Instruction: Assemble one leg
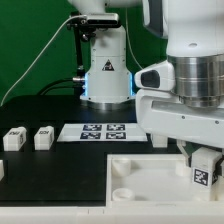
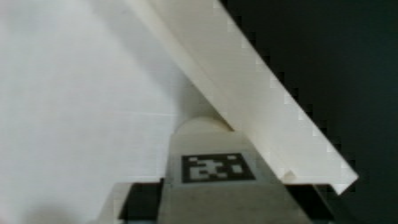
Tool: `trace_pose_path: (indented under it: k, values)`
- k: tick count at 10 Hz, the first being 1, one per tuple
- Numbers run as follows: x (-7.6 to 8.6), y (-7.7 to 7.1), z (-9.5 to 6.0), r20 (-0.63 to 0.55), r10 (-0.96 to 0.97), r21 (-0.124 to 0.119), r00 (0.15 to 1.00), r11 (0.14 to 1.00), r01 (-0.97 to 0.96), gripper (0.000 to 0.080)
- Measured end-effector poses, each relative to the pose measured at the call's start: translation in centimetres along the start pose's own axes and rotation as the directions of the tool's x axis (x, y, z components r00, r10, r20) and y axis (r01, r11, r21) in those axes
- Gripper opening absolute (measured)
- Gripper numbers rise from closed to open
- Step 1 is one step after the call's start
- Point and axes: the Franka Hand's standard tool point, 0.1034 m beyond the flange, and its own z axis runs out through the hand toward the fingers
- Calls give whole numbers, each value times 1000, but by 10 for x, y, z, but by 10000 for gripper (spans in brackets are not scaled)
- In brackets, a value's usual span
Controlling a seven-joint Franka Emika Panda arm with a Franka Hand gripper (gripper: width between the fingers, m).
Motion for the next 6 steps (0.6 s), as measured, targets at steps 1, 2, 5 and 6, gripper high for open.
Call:
trace_pose_path:
  k: [1,2,5,6]
  values:
    - [-1,-1,0,-1,101,0,995,995,-101,290]
    - [-2,-2,0,-4,268,-2,963,963,-268,291]
    - [-2,-3,0,-12,514,4,858,858,-514,291]
    - [-1,-3,0,-1,582,9,813,813,-582,291]
